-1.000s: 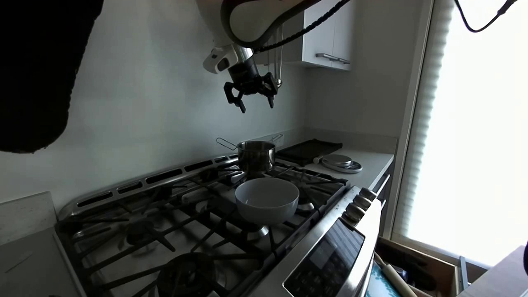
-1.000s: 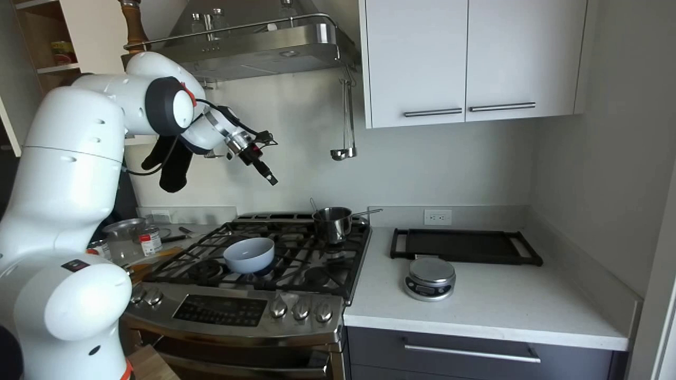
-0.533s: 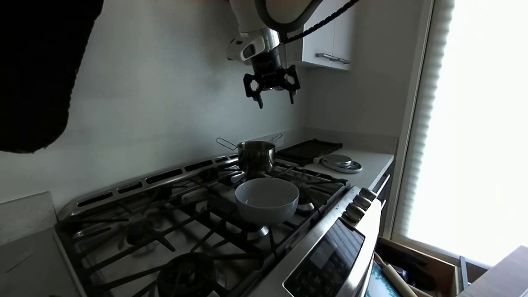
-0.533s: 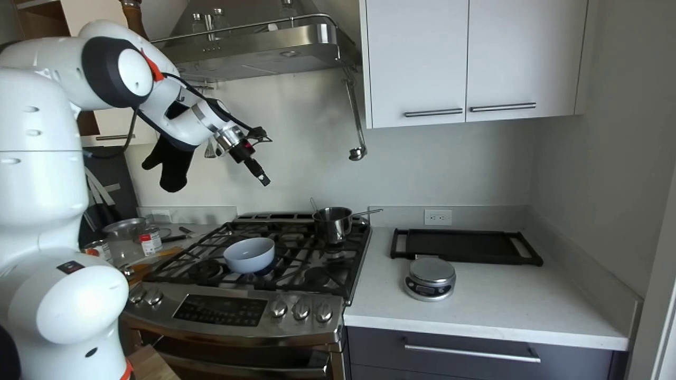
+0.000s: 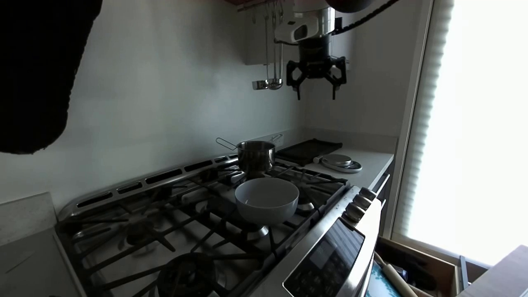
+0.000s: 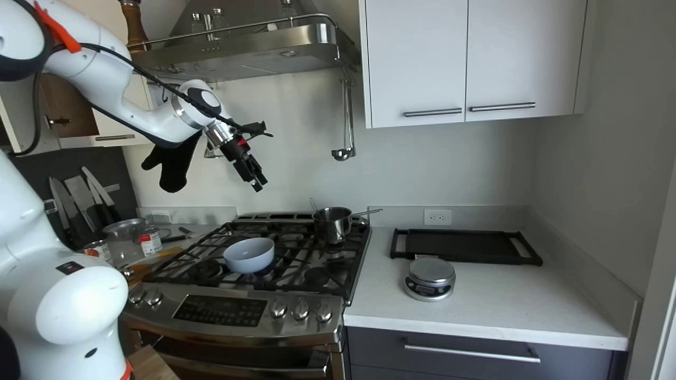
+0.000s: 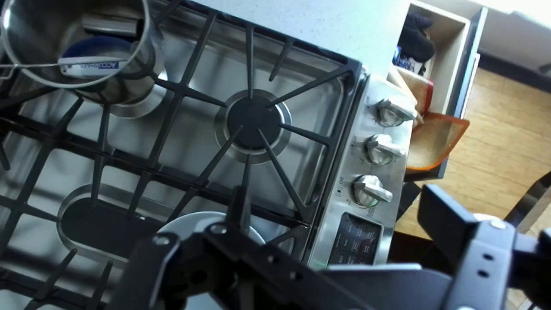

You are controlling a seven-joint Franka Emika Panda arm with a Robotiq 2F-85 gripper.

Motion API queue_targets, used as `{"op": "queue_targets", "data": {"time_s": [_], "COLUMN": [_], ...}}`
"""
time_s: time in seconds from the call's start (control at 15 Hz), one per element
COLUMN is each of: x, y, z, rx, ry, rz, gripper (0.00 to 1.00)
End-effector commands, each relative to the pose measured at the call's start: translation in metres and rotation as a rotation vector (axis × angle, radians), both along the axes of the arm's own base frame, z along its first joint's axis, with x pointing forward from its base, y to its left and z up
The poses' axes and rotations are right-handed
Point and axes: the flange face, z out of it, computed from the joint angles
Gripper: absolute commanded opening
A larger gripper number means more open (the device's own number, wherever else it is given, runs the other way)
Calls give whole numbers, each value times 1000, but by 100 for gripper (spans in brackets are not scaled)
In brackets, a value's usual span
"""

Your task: Hang the cooking spoon on the hook

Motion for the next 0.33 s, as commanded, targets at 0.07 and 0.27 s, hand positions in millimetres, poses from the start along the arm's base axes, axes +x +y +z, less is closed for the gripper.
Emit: {"op": "queue_targets", "data": {"time_s": [0.07,0.27], "x": [-12,-22], "y": [-31,-47], "z": [2,3], "rx": [71,100], "ry": [-13,-27], "rz": [-70,-96], "gripper": [100,100]}}
